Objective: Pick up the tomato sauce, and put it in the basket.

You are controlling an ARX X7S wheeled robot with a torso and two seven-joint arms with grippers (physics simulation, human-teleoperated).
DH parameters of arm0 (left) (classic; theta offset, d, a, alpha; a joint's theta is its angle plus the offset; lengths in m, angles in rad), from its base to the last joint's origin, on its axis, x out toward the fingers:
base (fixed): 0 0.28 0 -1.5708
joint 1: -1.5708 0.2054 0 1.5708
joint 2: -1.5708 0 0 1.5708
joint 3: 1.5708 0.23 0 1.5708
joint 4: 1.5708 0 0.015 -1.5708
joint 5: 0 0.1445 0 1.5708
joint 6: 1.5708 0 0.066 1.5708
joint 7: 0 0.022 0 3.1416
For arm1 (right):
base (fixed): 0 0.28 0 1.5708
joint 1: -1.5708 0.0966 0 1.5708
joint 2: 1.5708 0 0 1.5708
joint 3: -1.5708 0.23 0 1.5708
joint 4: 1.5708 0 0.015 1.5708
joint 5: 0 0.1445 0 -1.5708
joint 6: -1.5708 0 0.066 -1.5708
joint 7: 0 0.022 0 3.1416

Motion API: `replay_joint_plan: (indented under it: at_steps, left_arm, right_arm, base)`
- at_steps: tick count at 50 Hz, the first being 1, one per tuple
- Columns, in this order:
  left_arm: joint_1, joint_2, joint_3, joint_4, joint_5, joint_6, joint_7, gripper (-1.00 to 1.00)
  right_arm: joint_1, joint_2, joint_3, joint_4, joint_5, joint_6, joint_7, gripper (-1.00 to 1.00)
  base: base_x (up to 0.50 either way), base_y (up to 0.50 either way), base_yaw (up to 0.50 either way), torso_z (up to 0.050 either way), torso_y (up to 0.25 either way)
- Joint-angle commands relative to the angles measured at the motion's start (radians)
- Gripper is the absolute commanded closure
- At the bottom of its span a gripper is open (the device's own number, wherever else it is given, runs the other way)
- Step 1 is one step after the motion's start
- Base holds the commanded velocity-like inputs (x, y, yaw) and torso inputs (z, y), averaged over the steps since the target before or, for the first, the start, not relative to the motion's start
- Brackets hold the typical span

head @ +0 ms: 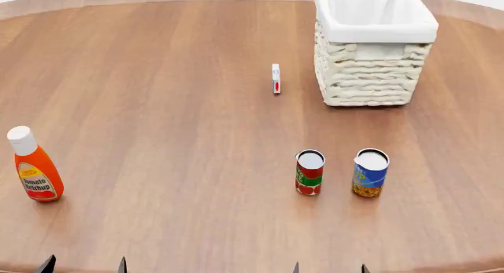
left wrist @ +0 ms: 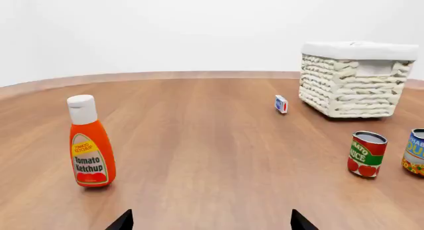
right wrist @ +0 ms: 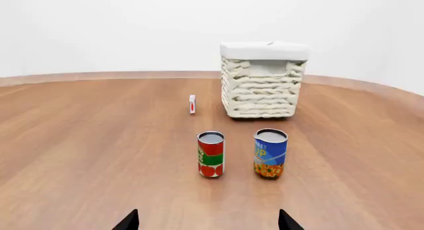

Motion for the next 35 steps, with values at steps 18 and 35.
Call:
replay_joint_plan:
  at_steps: [18,35]
  left_arm:
    - [0.14,-0.075,0.043,0.587,-0.148,-0.197,-0.067,-1.0]
    - [0.117,-0.128,-0.057,0.941,-0.309,-0.413,-0.159,-1.0]
  right_arm:
    - [-0.078,0.055,-0.086,-0.535,-0.022,0.272,0.065,-1.0]
    - [-0.045,0.1,-0.131,-0.955,-0.026,0.554,0.077,-1.0]
  base:
    - [0.0,0.0,0.0,0.0,0.0]
    - [0.0,0.0,0.0,0.0,0.0]
